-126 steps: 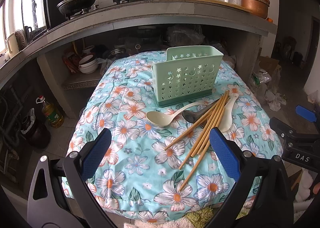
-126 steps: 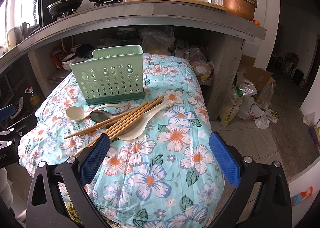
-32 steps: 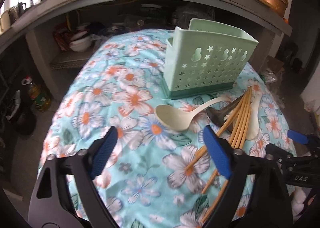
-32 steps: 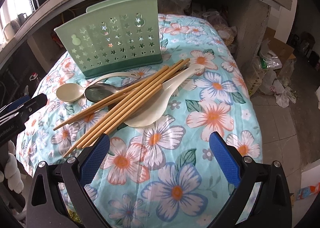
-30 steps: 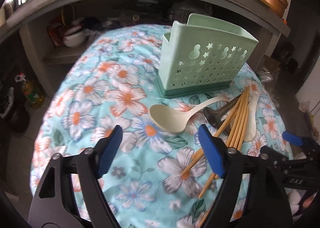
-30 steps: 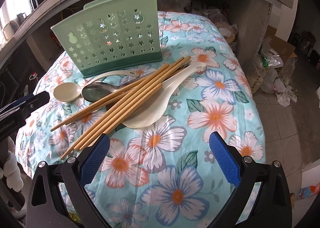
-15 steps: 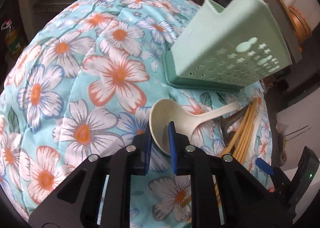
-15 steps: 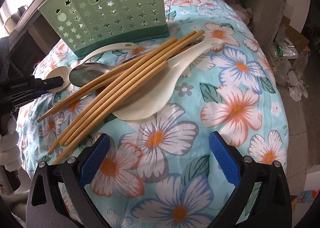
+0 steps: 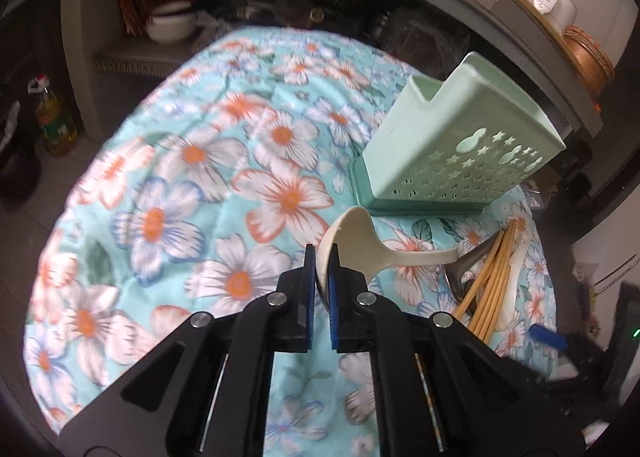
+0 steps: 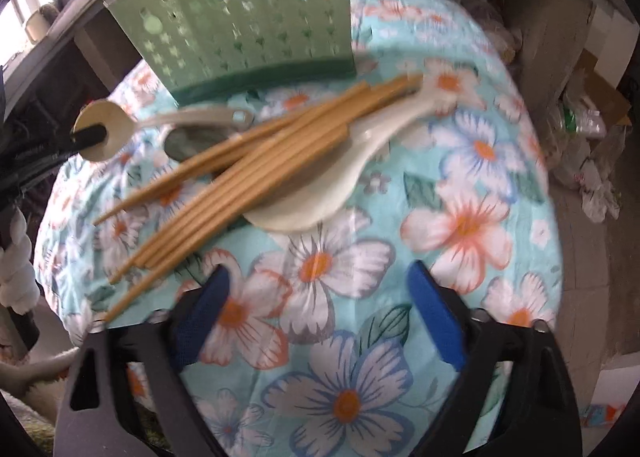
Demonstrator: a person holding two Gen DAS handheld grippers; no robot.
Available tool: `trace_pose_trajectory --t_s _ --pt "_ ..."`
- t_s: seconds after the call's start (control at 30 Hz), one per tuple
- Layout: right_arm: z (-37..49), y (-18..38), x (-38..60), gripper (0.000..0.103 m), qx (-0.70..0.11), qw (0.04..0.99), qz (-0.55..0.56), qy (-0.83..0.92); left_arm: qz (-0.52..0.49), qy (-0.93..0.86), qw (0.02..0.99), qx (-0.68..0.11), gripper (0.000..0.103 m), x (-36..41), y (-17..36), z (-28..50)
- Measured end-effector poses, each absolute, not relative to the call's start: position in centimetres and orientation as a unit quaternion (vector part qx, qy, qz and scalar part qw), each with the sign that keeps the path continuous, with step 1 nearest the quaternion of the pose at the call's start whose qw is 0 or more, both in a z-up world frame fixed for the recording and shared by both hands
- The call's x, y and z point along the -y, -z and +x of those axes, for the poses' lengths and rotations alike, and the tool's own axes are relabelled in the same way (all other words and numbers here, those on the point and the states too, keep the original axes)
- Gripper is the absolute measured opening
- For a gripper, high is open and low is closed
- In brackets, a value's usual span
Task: Organize utensils
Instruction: 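Lift the cream ladle with the left gripper while the right gripper grasps a metal spoon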
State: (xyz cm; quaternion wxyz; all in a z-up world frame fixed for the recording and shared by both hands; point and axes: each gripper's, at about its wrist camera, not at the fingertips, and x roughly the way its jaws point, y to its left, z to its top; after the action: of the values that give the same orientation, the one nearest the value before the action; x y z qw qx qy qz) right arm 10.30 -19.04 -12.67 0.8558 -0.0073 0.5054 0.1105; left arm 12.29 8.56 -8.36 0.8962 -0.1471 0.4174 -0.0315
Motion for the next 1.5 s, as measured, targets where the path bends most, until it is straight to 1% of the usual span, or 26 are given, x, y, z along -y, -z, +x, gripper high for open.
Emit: trace_pose_trajectory --t_s 0.03,0.13,0.23,0.3,0.33,0.4,0.5,0.63,0.83,0.87,0.9,1.1,1.2,1.5 --pt "10.2 11.5 18.6 0.076 -0.486 0.866 -0.022 -0.115 -0.143 0.028 0.901 -0.409 0.005 -8.8 8.0 12.0" --pt "10.1 8.8 16.9 0.070 -0.436 0.887 -0.043 -0.148 -0.138 0.020 0.915 -0.380 0.005 -9.8 6.7 10.6" --pt "10.5 7.2 14.2 0.064 -0.403 0.893 -0.083 -0.182 -0.133 0.005 0.926 -0.353 0.004 -11.0 5.7 9.2" --pt "10.7 7.0 12.3 0.058 -0.393 0.892 -0.104 -0.198 -0.138 -0.004 0.931 -0.337 0.004 -11.8 5.0 8.3" --pt "10.6 7.0 11.5 0.057 -0.389 0.890 -0.118 -0.205 -0.140 -0.007 0.933 -0.331 0.004 -12.3 4.8 7.9" --pt "11.0 7.4 9.7 0.049 -0.385 0.885 -0.147 -0.217 -0.144 -0.017 0.937 -0.319 0.004 -13.1 4.3 7.2" --pt "12.3 8.4 8.0 0.043 -0.385 0.877 -0.173 -0.228 -0.149 -0.028 0.940 -0.307 0.004 -14.2 3.9 6.3" --pt "12.6 9.7 5.5 0.037 -0.387 0.868 -0.217 -0.223 -0.154 -0.039 0.941 -0.300 0.004 -15.3 3.6 5.9" --pt "13.7 12.5 3.7 0.028 -0.414 0.852 -0.265 -0.178 -0.162 -0.045 0.940 -0.296 0.005 -16.2 3.8 5.7" --pt "14.0 12.9 3.5 0.023 -0.419 0.851 -0.267 -0.173 -0.163 -0.046 0.940 -0.295 0.005 -16.4 3.8 5.7" --pt "14.1 13.2 3.5 0.017 -0.424 0.849 -0.266 -0.170 -0.165 -0.047 0.940 -0.293 0.005 -16.6 3.8 5.7" --pt "14.3 11.9 4.3 0.010 -0.415 0.862 -0.239 -0.165 -0.167 -0.058 0.943 -0.282 0.004 -17.4 3.2 5.3" --pt "14.7 9.6 5.0 0.007 -0.405 0.875 -0.208 -0.166 -0.163 -0.062 0.947 -0.269 0.004 -17.7 2.3 5.1" --pt "16.4 3.3 12.2 0.004 -0.390 0.902 -0.045 -0.179 -0.139 -0.040 0.968 -0.204 0.004 -17.2 -2.2 5.6"
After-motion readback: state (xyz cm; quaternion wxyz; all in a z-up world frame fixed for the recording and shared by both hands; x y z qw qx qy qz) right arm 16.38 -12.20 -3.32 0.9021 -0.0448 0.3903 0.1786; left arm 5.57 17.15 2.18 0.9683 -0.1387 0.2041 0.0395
